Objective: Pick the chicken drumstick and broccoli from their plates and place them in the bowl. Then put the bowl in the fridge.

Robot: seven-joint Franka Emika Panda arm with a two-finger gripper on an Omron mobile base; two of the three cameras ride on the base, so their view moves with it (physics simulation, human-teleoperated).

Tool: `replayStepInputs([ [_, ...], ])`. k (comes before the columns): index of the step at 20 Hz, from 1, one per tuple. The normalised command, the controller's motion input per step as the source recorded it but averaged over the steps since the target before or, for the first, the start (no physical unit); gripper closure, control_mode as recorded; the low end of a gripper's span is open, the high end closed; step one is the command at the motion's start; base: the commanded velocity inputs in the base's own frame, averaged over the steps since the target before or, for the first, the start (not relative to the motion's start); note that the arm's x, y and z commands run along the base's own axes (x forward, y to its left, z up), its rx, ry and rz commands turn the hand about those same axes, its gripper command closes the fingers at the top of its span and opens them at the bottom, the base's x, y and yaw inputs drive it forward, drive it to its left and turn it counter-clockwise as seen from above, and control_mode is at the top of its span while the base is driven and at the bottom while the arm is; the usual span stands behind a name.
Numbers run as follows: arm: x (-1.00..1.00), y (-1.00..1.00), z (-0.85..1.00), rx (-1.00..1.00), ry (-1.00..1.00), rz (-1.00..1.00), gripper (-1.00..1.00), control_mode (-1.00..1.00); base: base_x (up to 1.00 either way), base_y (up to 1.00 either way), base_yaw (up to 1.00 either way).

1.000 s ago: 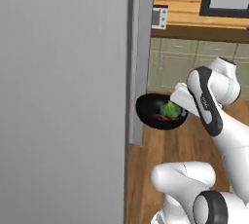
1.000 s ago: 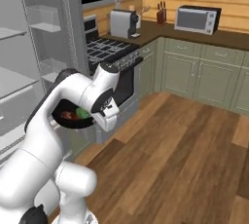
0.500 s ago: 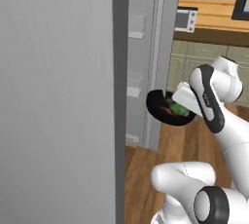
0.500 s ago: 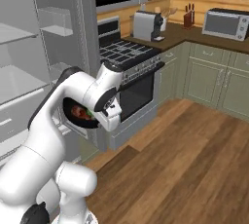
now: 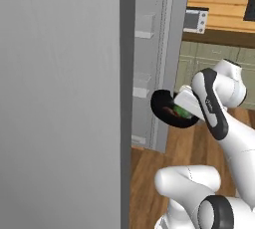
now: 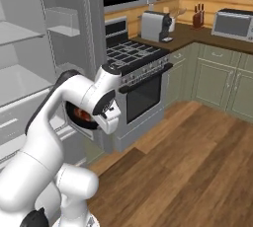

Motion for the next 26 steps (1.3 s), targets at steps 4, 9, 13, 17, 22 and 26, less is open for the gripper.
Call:
replayStepInputs([
  [4, 0.0, 0.0, 0.0, 0.0, 0.0, 0.0, 1.0, 1.0, -0.78, 0.04, 0.12],
  [9, 0.0, 0.0, 0.0, 0.0, 0.0, 0.0, 1.0, 1.0, -0.53, 0.0, 0.07],
  [13, 0.0, 0.0, 0.0, 0.0, 0.0, 0.0, 1.0, 1.0, -0.8, 0.0, 0.02],
  [17, 0.0, 0.0, 0.0, 0.0, 0.0, 0.0, 1.0, 1.0, -0.58, 0.0, 0.0],
  [22, 0.0, 0.0, 0.0, 0.0, 0.0, 0.0, 1.0, 1.0, -0.65, 0.0, -0.01],
  [26, 0.0, 0.0, 0.0, 0.0, 0.0, 0.0, 1.0, 1.0, -0.77, 0.0, 0.0],
])
